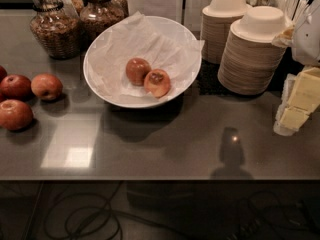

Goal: Pick apple from white bowl

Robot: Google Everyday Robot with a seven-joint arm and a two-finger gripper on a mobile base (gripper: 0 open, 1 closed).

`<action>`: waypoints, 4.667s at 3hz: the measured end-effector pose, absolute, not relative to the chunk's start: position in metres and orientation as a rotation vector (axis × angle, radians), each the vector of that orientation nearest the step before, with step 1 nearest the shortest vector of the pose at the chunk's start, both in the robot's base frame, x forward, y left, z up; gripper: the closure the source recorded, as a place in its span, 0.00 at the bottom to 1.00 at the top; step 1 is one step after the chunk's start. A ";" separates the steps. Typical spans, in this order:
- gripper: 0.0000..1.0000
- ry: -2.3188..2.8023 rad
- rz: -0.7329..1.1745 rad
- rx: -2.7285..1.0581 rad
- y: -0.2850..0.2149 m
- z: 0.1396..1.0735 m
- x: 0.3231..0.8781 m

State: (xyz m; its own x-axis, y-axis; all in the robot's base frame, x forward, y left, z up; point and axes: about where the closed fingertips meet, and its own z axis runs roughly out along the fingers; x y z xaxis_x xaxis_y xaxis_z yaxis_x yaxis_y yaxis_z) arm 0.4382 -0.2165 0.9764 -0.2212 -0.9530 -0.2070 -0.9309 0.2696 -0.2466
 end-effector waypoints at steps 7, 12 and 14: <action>0.00 1.754 0.090 -1.818 -0.033 0.989 0.526; 0.20 1.787 0.097 -1.826 -0.011 0.927 0.594; 0.21 1.820 0.136 -1.786 -0.016 0.912 0.617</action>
Offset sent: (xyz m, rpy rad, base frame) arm 0.0452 0.1013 0.0135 0.0534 -0.0853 0.1826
